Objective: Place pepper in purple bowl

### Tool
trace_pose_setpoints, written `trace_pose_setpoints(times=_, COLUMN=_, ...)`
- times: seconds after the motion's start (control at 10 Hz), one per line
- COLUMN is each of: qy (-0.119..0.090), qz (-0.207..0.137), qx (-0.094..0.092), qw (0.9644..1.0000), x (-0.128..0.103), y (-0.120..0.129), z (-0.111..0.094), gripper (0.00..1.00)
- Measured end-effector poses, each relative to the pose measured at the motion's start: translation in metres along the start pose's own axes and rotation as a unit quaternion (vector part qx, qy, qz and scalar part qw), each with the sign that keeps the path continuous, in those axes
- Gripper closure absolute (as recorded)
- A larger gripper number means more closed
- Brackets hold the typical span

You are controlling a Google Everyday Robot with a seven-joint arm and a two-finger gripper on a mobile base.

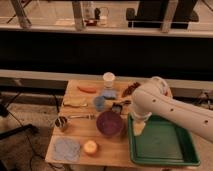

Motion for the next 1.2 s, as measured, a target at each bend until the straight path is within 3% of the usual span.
trace_pose_setpoints(times=0.5, qy=-0.042, qz=-0.075, qx=0.024, qw=0.996, x=-0.112, y=-0.06, z=0.005, gripper=0.2)
trace_pose_setpoints(times=0.8, qy=-0.062, qz=-0.103, qx=0.033, qw=0.9922, x=-0.154, y=-0.111, z=0.013, gripper=0.2)
trace_pose_setpoints(times=1.2, qy=-0.059, qz=-0.098, qx=0.019, qw=0.9933, x=-0.205, y=-0.149, z=0.032, gripper=0.2)
